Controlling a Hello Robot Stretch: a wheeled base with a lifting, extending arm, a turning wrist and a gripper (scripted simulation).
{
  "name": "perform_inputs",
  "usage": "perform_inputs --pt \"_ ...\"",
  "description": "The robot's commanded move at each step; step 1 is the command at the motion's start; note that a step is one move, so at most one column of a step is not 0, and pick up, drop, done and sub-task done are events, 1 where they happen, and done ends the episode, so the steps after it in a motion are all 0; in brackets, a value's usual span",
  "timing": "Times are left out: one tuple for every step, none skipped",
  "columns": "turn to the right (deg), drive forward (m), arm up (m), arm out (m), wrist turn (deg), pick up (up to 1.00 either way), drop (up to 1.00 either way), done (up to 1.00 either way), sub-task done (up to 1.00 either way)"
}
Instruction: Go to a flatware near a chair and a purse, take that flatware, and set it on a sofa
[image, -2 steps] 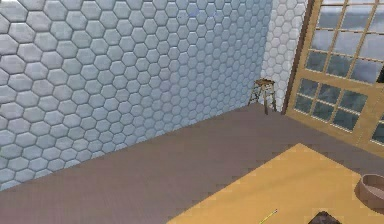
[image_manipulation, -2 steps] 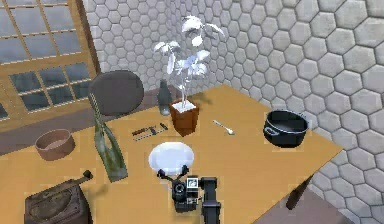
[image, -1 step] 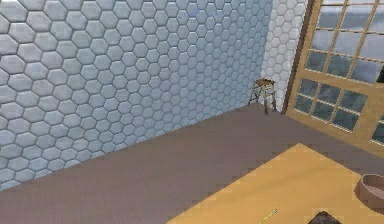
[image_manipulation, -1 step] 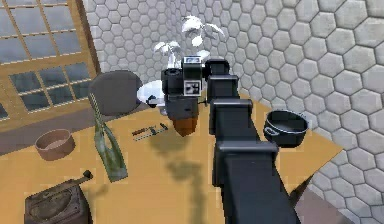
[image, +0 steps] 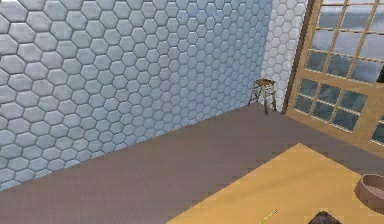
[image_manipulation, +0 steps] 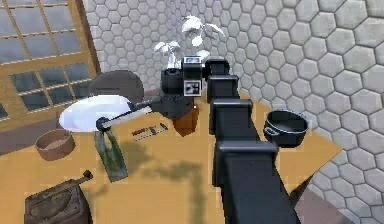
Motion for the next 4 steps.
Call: perform_inputs --pt "0.0 0.0 0.0 0.0 -45.0 0.0 0.0 0.0 0.0" --pt "0.0 0.0 0.0 0.0 -27.0 0.0 0.0 0.0 0.0" --pt "0.0 0.0 0.0 -0.24 0.0 0.0 0.0 0.0 0.0" --pt "-45.0 0.0 0.0 0.0 0.0 0.0 0.0 0.0 0.0"
